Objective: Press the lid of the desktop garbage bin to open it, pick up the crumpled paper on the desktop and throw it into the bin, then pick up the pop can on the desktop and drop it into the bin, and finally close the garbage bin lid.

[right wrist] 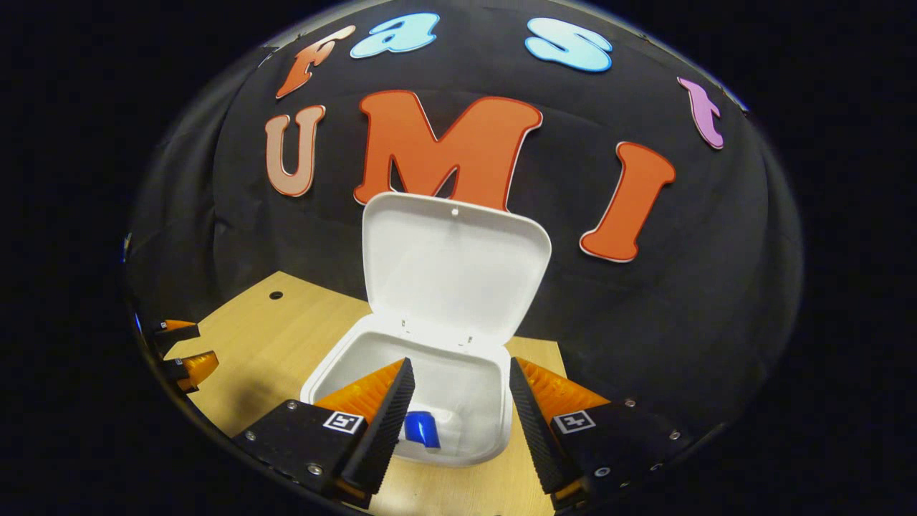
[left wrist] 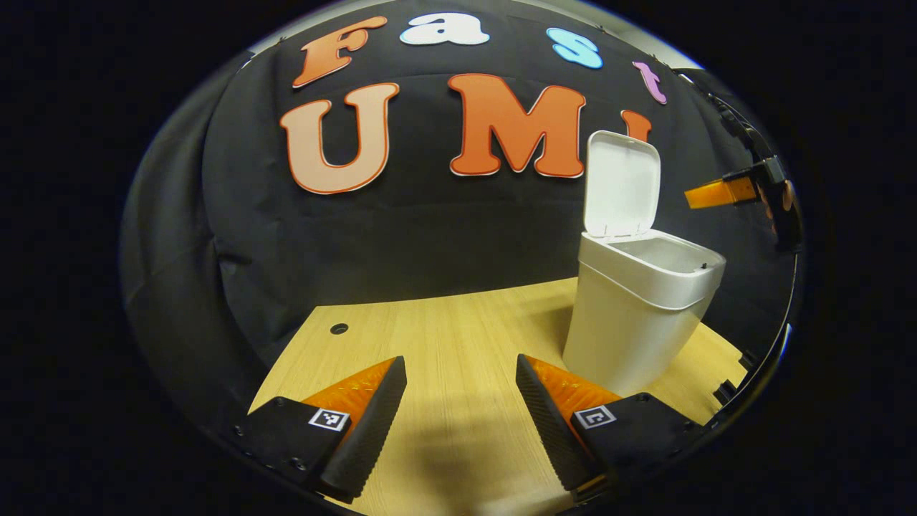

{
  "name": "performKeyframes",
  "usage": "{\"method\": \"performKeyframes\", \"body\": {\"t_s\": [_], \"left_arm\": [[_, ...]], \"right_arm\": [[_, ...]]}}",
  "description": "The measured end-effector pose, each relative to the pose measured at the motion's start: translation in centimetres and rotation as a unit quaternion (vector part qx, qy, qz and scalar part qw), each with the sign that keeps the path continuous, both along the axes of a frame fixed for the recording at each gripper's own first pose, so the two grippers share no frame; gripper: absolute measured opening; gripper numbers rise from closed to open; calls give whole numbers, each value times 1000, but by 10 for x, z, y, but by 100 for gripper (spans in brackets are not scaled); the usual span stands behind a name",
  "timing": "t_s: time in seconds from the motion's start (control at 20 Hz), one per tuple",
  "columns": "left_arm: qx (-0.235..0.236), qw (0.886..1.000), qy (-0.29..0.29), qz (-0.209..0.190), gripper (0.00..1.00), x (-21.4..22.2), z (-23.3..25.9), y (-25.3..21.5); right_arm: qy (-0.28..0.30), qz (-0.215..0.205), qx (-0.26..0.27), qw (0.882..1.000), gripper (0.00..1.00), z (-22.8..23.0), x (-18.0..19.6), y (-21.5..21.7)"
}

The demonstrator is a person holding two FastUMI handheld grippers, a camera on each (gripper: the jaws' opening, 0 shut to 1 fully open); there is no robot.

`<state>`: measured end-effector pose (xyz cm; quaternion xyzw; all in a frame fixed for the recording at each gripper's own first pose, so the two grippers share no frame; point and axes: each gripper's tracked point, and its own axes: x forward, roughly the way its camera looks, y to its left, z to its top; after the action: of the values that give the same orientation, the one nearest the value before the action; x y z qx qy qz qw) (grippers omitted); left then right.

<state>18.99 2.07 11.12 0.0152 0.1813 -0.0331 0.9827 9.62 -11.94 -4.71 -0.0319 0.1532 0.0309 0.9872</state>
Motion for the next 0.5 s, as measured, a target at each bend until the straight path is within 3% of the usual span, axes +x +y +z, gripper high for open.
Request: {"method": "performKeyframes", "body": {"t_s": [0.5], "left_arm": [[-2, 997, 2, 79, 98, -19, -13, 69]], "right_arm": [[-83, -14, -13, 996, 81, 102, 56, 20]]}}
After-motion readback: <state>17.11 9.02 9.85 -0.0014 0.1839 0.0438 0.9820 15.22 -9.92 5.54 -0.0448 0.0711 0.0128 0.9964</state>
